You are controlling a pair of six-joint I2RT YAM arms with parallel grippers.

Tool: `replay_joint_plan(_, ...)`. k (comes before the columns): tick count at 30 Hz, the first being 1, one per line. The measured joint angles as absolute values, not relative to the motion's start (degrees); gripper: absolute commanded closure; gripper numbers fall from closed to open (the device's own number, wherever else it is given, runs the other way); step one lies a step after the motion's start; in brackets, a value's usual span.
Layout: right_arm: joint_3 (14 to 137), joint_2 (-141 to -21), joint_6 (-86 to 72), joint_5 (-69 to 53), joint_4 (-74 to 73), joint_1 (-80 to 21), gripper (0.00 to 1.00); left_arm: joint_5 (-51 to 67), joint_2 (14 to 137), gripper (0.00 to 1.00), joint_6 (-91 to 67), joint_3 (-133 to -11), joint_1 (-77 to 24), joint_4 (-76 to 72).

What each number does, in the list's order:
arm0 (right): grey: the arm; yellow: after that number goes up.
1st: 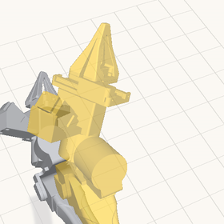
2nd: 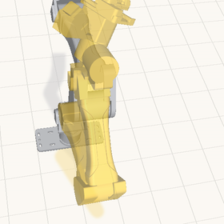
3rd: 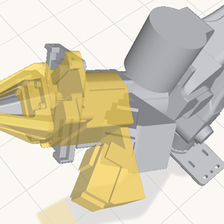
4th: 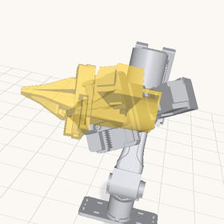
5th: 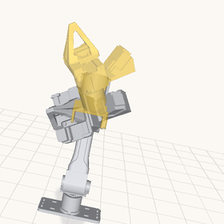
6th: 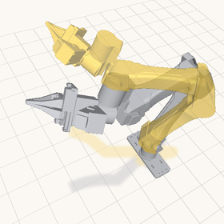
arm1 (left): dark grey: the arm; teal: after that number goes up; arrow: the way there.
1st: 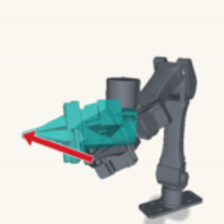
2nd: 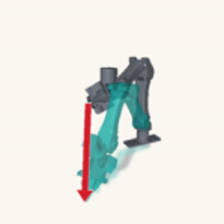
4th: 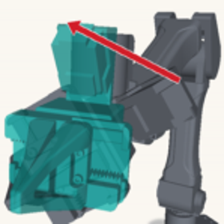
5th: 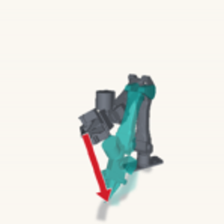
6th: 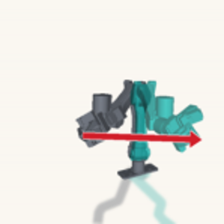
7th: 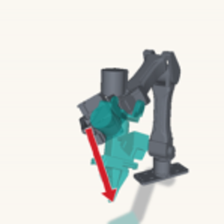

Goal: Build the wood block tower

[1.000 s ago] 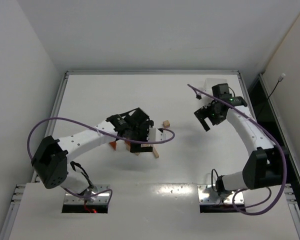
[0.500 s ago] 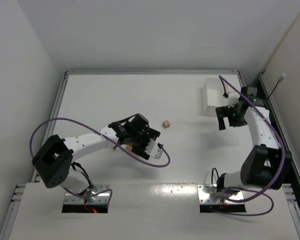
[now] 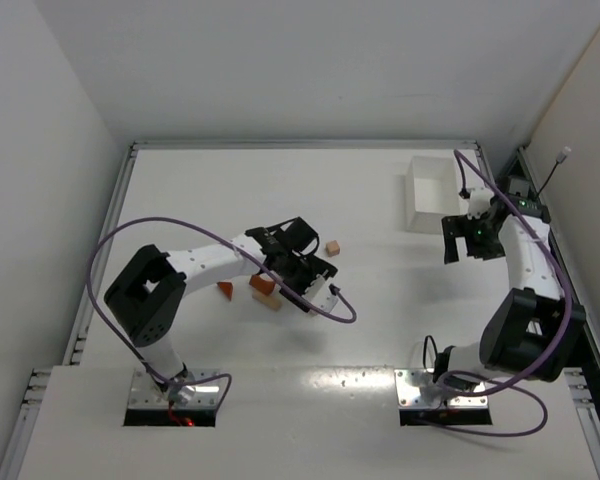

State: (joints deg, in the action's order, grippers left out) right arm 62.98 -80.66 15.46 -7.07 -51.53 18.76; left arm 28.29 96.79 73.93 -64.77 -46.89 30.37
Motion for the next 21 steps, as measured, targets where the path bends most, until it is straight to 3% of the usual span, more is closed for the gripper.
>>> replay_joint_plan(10,63.0,-80.7,15.5,-8.2,-51.5,21.3,0.00,30.2,97.5,0.37,81.3,-65.7,-46.0,40.9)
replay_joint_plan(21,61.4,-80.7,16.1,-10.2,-52.4,22.8,0.00,30.7,102.3,0.37,84.3,-67.0,-45.9,42.7)
